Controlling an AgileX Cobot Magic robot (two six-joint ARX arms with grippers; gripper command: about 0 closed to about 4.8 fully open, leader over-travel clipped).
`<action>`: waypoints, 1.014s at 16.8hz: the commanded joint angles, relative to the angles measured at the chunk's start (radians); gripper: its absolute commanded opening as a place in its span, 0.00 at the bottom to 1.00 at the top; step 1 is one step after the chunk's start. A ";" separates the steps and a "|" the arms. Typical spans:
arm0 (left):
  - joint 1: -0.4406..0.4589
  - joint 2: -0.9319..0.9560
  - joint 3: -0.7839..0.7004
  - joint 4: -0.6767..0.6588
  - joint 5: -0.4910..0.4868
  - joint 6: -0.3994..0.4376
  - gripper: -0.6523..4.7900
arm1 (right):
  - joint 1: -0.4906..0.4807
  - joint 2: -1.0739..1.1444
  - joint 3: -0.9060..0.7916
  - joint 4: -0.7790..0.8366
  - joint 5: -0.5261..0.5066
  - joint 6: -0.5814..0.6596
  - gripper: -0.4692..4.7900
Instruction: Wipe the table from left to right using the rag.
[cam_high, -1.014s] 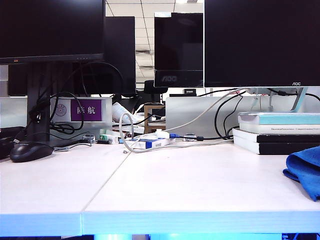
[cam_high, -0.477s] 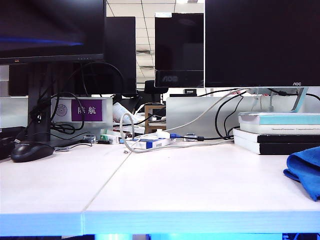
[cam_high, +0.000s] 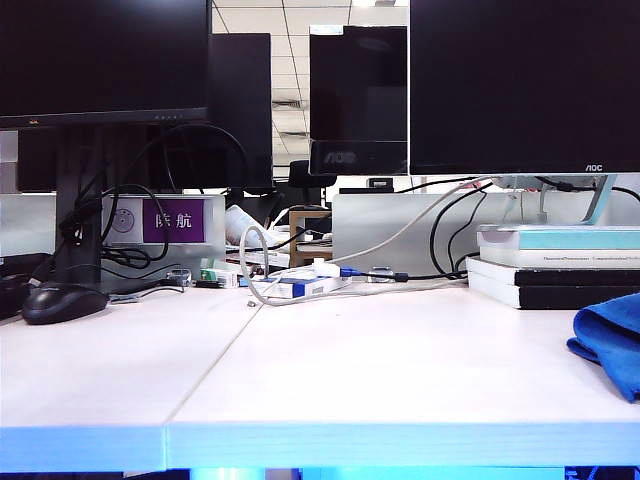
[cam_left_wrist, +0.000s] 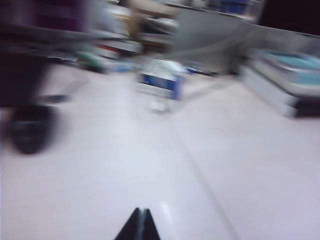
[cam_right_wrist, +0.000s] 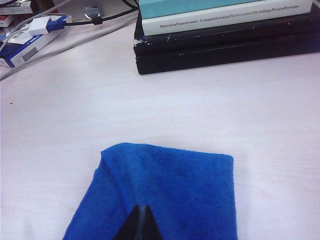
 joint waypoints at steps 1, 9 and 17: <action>0.097 -0.025 -0.008 -0.075 0.000 0.023 0.11 | 0.002 -0.002 0.005 0.014 -0.001 0.002 0.09; 0.314 -0.101 -0.078 -0.087 0.030 0.153 0.11 | 0.001 -0.008 0.005 0.014 -0.002 0.002 0.09; 0.311 -0.101 -0.076 -0.090 0.008 0.271 0.11 | 0.001 -0.014 0.005 0.014 -0.002 0.002 0.09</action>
